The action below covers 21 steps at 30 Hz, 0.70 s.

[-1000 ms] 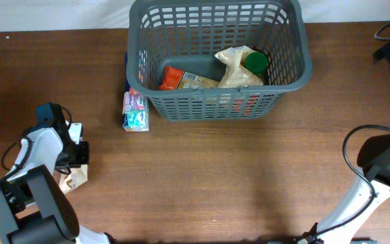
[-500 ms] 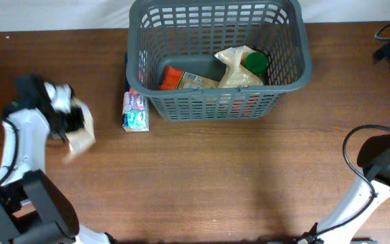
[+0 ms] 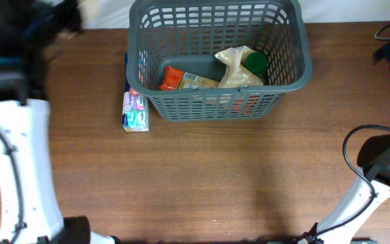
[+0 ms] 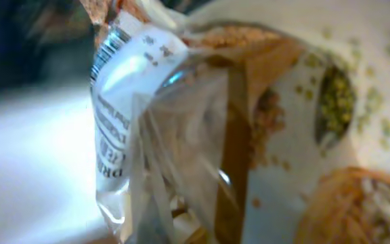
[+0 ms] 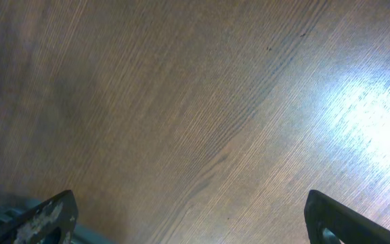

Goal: Pack container
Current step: 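Lift the snack bag and carry it over the basket, then lower the snack bag into the basket and open the left gripper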

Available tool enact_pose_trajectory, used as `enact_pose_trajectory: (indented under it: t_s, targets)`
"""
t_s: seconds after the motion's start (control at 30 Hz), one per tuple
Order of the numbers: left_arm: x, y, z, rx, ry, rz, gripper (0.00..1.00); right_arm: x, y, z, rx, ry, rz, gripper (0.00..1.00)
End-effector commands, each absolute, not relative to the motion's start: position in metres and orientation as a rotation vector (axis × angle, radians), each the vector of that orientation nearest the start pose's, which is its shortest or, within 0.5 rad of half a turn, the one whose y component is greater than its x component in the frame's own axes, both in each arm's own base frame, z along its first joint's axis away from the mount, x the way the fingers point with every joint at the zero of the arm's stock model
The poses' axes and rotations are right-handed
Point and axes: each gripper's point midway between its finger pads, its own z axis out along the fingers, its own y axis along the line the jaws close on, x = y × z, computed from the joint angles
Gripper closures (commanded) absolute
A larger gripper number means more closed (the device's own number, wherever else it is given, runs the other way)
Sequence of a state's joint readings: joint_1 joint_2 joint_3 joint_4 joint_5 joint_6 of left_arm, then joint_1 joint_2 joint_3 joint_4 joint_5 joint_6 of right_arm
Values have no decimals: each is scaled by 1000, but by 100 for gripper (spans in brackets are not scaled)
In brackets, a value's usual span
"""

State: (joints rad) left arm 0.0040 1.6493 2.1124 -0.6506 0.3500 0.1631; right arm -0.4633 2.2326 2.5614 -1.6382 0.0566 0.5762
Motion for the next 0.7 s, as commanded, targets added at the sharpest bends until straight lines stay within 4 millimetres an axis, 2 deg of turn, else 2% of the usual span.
enact_pose_trajectory:
  t_s: [0.0,0.07,0.1,0.2,0.23,0.3,0.33,0.43,0.53,0.67]
  targets:
    - [442,-152,533,619,1497,-298,98,402,-216,226,1448,2470,-85,1]
    - [440,-191,533,715,1425,-306,98,402,-216,226,1448,2470,-85,1]
    - [443,-207,527,736,1422,-309,98,402,-216,226,1448,2470,-85,1]
    - [462,-232,496,742,1491,-300,98,402,-216,226,1448,2470,-85,1]
    - [475,-243,473,757,1533,-308,98,402,-216,226,1448,2470,-85,1]
    - [494,-251,442,773,1590,-317,98,402,-216,226,1448,2470,-85,1]
    - [510,-258,413,774,1649,-334,98,402,-216,226,1448,2470,-85,1]
    - [528,-268,370,763,1739,-387,98,402,-216,226,1448,2470,-85,1]
    - [535,-277,339,770,1800,-449,98,402,-216,226,1448,2470,-85,1]
    - [540,-280,302,784,1889,-463,98,402,-216,226,1448,2470,-85,1]
